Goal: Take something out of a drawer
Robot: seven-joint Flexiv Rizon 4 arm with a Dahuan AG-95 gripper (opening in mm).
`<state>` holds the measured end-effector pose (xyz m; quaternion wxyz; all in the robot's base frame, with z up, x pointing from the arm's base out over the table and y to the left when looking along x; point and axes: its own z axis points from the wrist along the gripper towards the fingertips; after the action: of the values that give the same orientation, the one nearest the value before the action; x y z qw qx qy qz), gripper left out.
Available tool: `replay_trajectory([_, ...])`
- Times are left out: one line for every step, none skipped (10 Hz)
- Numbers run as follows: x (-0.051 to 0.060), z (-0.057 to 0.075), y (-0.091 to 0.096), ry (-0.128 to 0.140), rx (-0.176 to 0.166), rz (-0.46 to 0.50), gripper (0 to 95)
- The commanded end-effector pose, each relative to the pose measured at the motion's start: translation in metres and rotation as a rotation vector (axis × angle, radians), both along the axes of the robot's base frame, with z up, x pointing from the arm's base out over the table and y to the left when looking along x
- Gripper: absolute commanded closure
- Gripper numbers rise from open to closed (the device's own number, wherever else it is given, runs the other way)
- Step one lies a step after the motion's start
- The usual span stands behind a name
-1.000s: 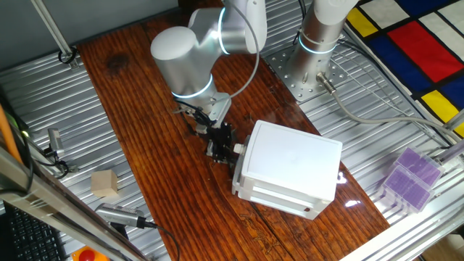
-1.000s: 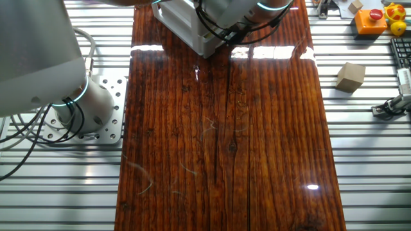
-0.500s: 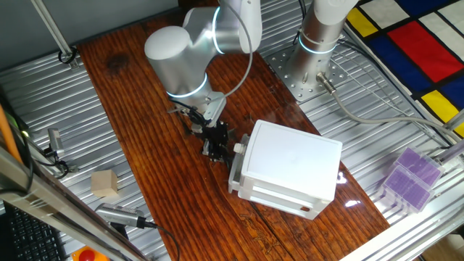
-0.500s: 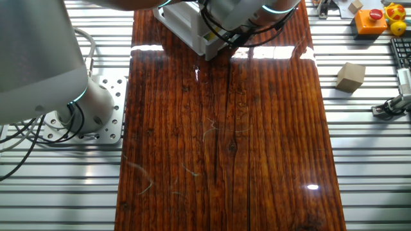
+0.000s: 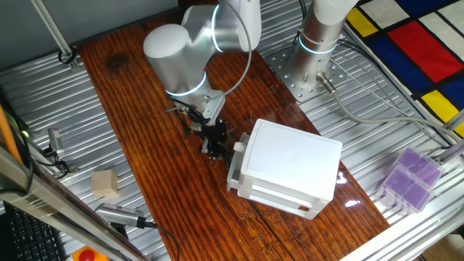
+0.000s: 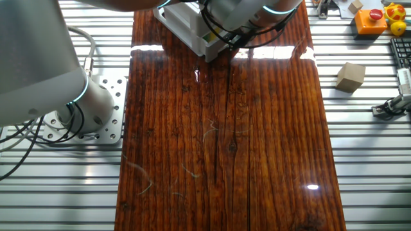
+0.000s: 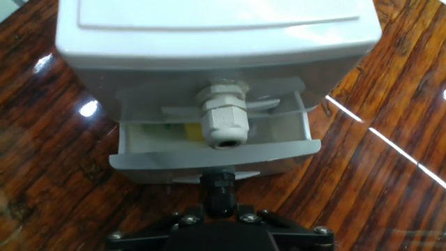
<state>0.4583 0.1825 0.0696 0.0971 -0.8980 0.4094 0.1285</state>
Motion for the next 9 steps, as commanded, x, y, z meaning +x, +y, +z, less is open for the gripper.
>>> replay_trajectory([0.002, 0.001, -0.001, 0.002, -0.001, 0.002, 95.0])
replay_trajectory([0.003, 0.003, -0.002, 0.004, -0.003, 0.003, 95.0])
replay_trajectory([0.005, 0.003, -0.004, 0.004, -0.003, 0.003, 95.0])
replay_trajectory([0.006, 0.003, -0.005, 0.005, -0.003, 0.004, 95.0])
replay_trajectory([0.007, 0.001, -0.008, 0.005, -0.003, 0.002, 95.0])
replay_trajectory([0.008, 0.000, -0.009, 0.006, -0.002, 0.001, 95.0])
replay_trajectory([0.010, 0.001, -0.012, 0.006, -0.005, 0.001, 95.0])
replay_trajectory([0.013, 0.003, -0.014, 0.006, -0.007, 0.002, 95.0])
replay_trajectory([0.016, 0.004, -0.016, 0.007, -0.008, 0.001, 95.0])
